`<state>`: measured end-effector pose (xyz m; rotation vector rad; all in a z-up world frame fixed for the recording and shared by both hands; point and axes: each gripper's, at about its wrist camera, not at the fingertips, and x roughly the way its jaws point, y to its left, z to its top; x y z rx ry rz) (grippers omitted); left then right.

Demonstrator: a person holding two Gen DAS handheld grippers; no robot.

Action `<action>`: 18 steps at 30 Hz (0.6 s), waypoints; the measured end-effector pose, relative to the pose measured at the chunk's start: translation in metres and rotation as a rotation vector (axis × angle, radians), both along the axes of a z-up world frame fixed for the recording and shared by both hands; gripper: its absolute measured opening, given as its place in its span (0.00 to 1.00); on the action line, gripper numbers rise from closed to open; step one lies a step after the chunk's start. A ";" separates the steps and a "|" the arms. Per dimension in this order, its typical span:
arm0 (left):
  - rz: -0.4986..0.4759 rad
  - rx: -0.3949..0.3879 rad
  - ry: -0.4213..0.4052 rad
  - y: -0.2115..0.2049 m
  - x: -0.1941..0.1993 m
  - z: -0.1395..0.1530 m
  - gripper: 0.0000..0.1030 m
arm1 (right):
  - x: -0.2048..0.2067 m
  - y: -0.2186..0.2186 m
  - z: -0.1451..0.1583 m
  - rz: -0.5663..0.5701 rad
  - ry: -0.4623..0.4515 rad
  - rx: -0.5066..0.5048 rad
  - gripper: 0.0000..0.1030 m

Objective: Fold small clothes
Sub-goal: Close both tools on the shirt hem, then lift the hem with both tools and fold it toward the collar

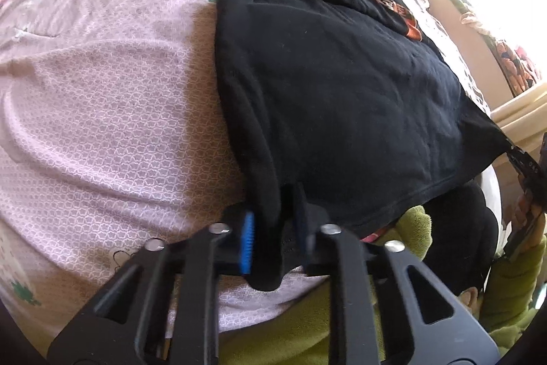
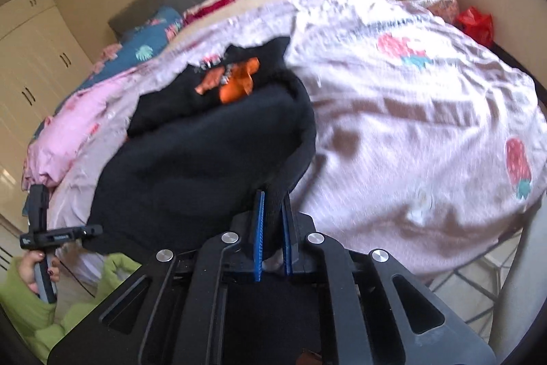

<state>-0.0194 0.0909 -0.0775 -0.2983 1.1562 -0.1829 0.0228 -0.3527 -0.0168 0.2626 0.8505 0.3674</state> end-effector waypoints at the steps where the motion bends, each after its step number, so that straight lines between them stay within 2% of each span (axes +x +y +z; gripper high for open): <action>1: -0.007 0.005 -0.016 -0.001 -0.001 0.005 0.03 | 0.000 0.001 0.004 0.000 -0.014 -0.001 0.08; 4: -0.016 -0.003 -0.072 0.002 -0.001 0.021 0.02 | 0.003 0.002 0.014 -0.002 -0.052 0.014 0.08; 8: 0.013 -0.052 -0.172 0.017 0.004 0.057 0.02 | 0.008 0.000 0.025 -0.018 -0.085 0.036 0.08; 10: 0.026 -0.052 -0.222 0.023 0.007 0.072 0.02 | 0.011 -0.001 0.031 -0.029 -0.102 0.041 0.08; 18: 0.062 -0.088 -0.320 0.033 0.024 0.099 0.02 | 0.025 -0.001 0.058 -0.051 -0.179 0.037 0.08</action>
